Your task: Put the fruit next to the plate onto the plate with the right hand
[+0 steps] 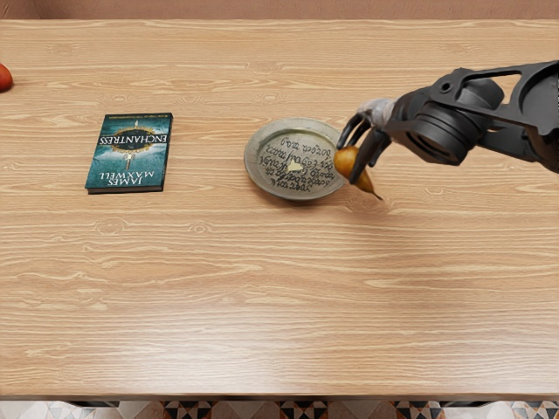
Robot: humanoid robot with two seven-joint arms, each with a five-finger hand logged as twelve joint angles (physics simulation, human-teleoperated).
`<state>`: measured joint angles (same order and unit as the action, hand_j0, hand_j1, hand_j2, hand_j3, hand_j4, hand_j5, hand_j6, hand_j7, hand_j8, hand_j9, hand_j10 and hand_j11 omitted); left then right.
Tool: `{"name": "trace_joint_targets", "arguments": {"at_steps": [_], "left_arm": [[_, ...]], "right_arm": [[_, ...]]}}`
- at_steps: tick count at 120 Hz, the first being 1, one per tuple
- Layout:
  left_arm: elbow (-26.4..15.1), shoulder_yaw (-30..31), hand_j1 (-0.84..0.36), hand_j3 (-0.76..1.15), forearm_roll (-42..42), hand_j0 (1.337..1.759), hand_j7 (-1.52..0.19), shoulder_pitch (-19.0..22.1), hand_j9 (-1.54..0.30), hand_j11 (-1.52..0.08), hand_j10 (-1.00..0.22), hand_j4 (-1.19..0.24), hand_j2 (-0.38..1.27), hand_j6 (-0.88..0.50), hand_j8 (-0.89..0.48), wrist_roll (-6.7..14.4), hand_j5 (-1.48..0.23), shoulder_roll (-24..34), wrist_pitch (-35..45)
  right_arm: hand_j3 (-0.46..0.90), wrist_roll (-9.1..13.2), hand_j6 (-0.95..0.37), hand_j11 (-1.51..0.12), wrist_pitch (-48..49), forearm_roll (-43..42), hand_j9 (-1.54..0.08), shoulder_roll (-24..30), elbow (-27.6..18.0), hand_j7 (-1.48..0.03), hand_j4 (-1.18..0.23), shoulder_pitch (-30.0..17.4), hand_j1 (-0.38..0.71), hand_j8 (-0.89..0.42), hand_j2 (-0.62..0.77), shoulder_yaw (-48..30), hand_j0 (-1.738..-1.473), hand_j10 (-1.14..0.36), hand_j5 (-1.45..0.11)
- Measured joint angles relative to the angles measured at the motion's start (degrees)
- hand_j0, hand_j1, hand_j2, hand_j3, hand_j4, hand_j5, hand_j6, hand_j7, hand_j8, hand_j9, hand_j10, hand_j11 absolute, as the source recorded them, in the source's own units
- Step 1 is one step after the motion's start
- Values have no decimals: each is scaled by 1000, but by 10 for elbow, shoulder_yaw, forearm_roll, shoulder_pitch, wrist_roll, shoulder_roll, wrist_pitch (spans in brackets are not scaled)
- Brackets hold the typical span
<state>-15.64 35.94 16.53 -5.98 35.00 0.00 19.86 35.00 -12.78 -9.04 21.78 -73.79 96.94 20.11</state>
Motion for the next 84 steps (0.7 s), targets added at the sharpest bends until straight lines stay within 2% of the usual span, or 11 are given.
{"name": "trace_joint_targets", "arguments": {"at_steps": [7, 11, 28, 40, 55, 84], "left_arm": [[0, 0, 349, 0, 0, 1658, 0, 0, 0, 0, 0, 0, 0, 0, 0, 0, 0, 0, 0], [0, 0, 349, 0, 0, 1658, 0, 0, 0, 0, 0, 0, 0, 0, 0, 0, 0, 0, 0], [0, 0, 349, 0, 0, 1658, 0, 0, 0, 0, 0, 0, 0, 0, 0, 0, 0, 0, 0], [0, 0, 349, 0, 0, 1658, 0, 0, 0, 0, 0, 0, 0, 0, 0, 0, 0, 0, 0], [0, 0, 349, 0, 0, 1658, 0, 0, 0, 0, 0, 0, 0, 0, 0, 0, 0, 0, 0], [0, 0, 349, 0, 0, 1658, 0, 0, 0, 0, 0, 0, 0, 0, 0, 0, 0, 0, 0]], "right_arm": [[0, 0, -488, -1175, 11, 9, -1173, -14, 21, -1129, -833, 4, 307, -502, 421, -1, -1656, -847, -1176], [0, 0, -483, -1170, 17, 13, -1168, -23, 35, -1130, -836, 5, 332, -492, 508, -1, -1656, -851, -1177], [0, 1, -465, -1154, 47, 21, -1155, -57, 94, -1132, -843, 8, 343, -478, 480, -6, -1656, -861, -1181], [0, 1, -463, -1145, 68, 23, -1148, -81, 133, -1133, -848, 8, 357, -483, 526, -11, -1656, -866, -1178], [0, 1, -455, -1147, 91, 34, -1150, -111, 181, -1134, -850, 7, 358, -476, 511, -14, -1656, -866, -1179], [1, 0, -468, -1172, 112, 56, -1171, -151, 230, -1134, -851, 15, 323, -500, 456, -15, -1656, -856, -1180]]}}
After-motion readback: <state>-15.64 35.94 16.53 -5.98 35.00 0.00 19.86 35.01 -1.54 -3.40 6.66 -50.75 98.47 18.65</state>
